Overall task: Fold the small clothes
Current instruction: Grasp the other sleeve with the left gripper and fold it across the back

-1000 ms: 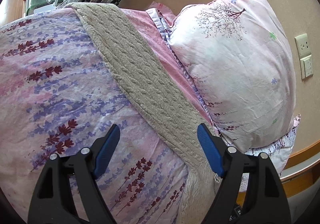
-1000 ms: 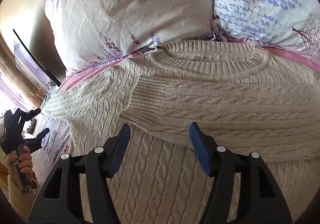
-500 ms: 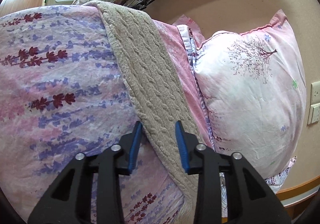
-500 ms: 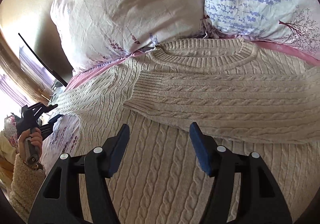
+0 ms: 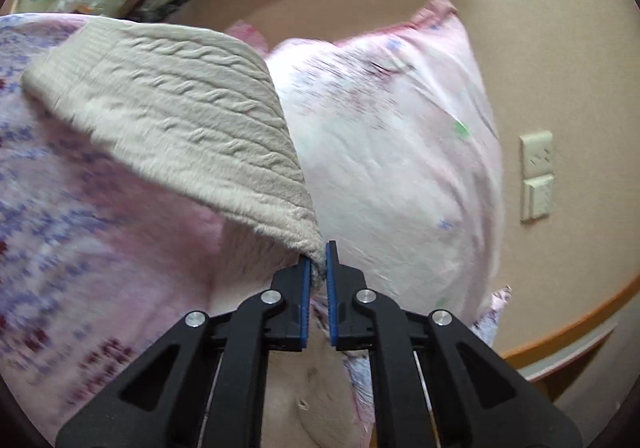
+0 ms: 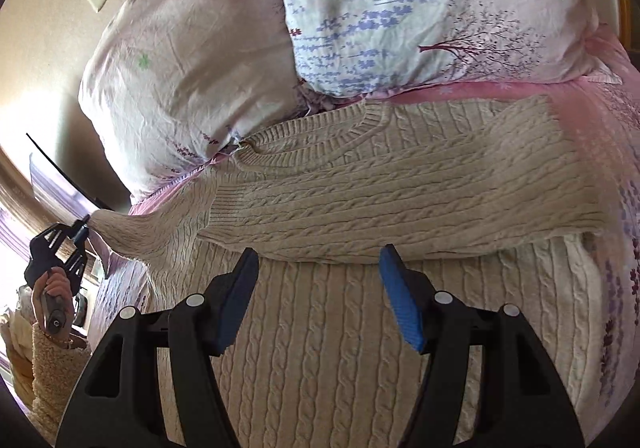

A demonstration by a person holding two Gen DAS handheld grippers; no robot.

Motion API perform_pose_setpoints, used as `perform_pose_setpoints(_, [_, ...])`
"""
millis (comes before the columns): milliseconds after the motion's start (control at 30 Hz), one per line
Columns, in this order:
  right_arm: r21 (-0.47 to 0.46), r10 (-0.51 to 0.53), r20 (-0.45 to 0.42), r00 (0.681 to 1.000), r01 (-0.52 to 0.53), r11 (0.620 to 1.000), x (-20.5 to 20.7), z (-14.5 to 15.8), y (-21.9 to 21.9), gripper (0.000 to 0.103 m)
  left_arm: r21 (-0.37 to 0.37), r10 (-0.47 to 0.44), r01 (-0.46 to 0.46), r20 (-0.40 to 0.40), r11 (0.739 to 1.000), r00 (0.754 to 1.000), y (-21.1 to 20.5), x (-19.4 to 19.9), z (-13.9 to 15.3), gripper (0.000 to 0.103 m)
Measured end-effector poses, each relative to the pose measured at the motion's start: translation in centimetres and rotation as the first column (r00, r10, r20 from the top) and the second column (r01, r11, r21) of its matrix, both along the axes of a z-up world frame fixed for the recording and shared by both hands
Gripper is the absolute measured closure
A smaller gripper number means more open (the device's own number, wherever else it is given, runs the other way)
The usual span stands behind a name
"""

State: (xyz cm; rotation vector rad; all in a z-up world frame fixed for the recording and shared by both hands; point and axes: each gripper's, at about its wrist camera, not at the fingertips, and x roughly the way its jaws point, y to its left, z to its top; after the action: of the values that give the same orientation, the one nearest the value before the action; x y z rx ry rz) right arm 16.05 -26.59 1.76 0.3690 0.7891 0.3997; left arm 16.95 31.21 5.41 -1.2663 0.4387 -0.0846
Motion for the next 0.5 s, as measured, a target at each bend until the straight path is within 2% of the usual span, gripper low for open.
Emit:
perform_pose_setpoints(100, [0.004,-0.013,-0.007,1.0,0.013,1.0,-0.3,-0.4,-1.0,0.038,0.004,-0.153,0.153,0.095,0.988,0.984,-6.2,1.5,1.9,0.096])
perform_pose_setpoints(167, [0.005,-0.017,-0.012,1.0,0.017,1.0,-0.7,-0.6,-1.4,0.038,-0.012,-0.261,0.265,0.135,0.964,0.956,-10.8,2.6,1.8,0.096])
perform_pose_setpoints(233, [0.007,-0.019,-0.017,1.0,0.019,1.0,-1.1,-0.9,-1.7,0.038,-0.023,-0.346,0.352,0.135,0.936,0.929,-15.1,3.5,0.8,0.096])
perform_pose_setpoints(300, [0.011,-0.022,-0.022,1.0,0.022,1.0,-1.4,-1.1,-2.0,0.038,-0.026,-0.415,0.418,0.086,0.908,0.906,-19.4,4.7,-1.4,0.096])
perform_pose_setpoints(367, [0.016,-0.029,-0.03,0.999,0.03,0.999,-1.6,-1.4,-2.2,0.038,-0.046,-0.463,0.462,-0.029,0.886,0.886,-22.7,5.7,-4.3,0.095])
perform_pose_setpoints(433, [0.019,-0.035,-0.035,0.999,0.036,0.999,-1.9,-1.5,-2.7,0.038,-0.093,-0.489,0.48,-0.118,0.872,0.864,-24.1,6.3,-6.9,0.095])
perform_pose_setpoints(500, [0.016,-0.042,-0.033,0.999,0.043,0.999,-2.1,-1.6,-3.1,0.038,-0.139,-0.483,0.466,-0.135,0.874,0.865,-23.8,6.4,-8.0,0.091])
